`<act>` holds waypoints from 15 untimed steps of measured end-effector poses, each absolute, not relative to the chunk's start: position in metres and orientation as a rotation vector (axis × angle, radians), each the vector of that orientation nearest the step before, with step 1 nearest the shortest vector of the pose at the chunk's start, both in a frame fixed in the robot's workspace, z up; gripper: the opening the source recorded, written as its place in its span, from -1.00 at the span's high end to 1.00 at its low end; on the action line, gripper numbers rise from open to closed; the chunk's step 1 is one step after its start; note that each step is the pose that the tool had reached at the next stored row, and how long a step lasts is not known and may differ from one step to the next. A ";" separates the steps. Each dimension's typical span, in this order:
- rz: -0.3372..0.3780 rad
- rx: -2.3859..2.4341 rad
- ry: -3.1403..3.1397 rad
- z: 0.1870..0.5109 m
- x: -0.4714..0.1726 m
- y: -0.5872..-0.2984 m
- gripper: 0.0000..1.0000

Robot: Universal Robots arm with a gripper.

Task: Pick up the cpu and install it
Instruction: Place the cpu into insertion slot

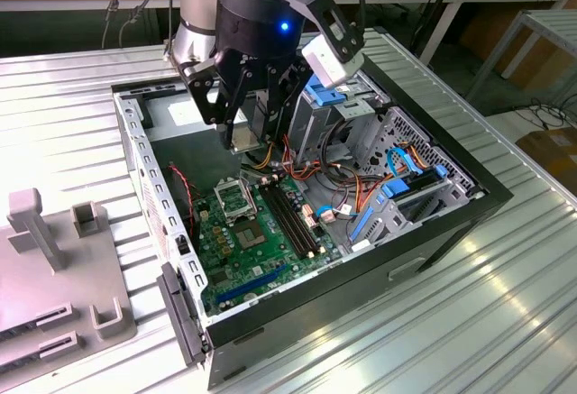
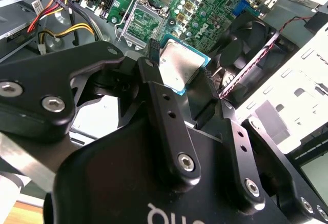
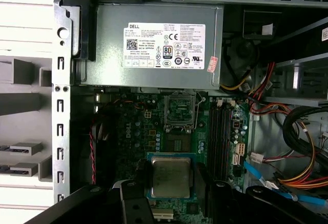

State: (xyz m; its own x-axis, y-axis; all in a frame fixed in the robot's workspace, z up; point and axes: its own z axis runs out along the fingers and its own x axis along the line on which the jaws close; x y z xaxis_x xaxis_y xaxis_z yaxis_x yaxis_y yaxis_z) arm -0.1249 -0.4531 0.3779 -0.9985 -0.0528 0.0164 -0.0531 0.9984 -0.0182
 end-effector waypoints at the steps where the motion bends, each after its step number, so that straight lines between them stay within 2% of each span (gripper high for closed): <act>1: 0.029 0.083 -3.124 0.378 -0.125 -0.453 0.07; 15: 0.029 0.083 -3.124 0.375 -0.124 -0.453 0.07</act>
